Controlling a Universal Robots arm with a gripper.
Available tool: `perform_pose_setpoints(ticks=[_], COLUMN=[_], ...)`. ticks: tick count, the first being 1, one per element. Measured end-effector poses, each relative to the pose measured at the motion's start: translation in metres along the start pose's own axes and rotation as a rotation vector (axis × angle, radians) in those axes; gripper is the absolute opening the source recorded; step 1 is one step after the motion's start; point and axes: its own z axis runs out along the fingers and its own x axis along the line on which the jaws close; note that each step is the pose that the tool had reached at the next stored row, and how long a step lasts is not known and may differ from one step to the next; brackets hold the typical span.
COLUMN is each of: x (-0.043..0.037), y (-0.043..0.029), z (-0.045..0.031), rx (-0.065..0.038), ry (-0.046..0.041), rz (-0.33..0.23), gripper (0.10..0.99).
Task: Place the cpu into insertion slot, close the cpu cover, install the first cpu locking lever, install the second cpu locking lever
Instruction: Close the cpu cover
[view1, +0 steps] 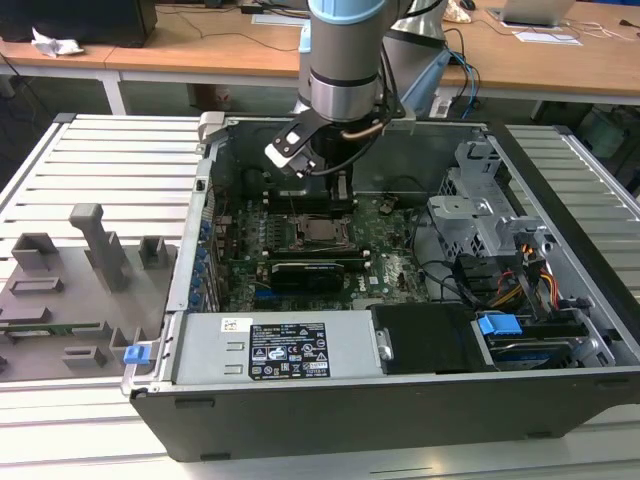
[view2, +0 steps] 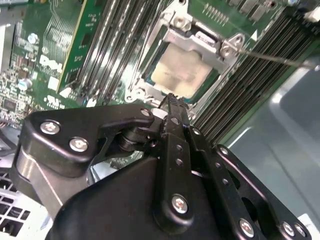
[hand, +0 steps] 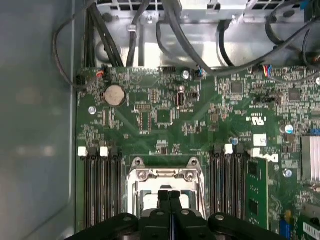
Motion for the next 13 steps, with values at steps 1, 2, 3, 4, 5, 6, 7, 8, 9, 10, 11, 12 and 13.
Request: perform_pose_setpoints(ticks=[1,2,3,4,5,6,7,8,9,10,11,12,13], x=[0.0000,0.0000,0.0000,-0.0001,-0.0002,-0.0004,-0.0006,-0.0006,-0.0006,-0.0007,-0.0007,-0.0007,-0.0008], y=[-0.0015,-0.0022,-0.0030,-0.0043,-0.0064,-0.0085,-0.0101,-0.0119,-0.0144,-0.0177,-0.0195,-0.0212,-0.0219], z=[0.0003,0.0006,0.0011,0.0018,0.0028,0.0039,0.0046,0.0048,0.0050,0.0055,0.0062,0.0071,0.0082], rx=[0.000,0.000,0.000,0.000,0.000,0.000,0.000,0.000,0.000,0.000,0.001,0.002,0.004], ry=[0.0000,0.0000,0.0001,0.0001,0.0000,0.0000,0.0000,-0.0001,0.0001,0.0000,0.0002,0.0001,0.0000], rz=[0.000,0.000,0.000,0.000,0.000,0.000,0.000,0.000,0.000,0.000,0.000,0.000,0.000], gripper=[0.106,0.106,0.106,0.106,0.106,0.106,0.106,0.106,0.106,0.106,0.106,0.106,0.106])
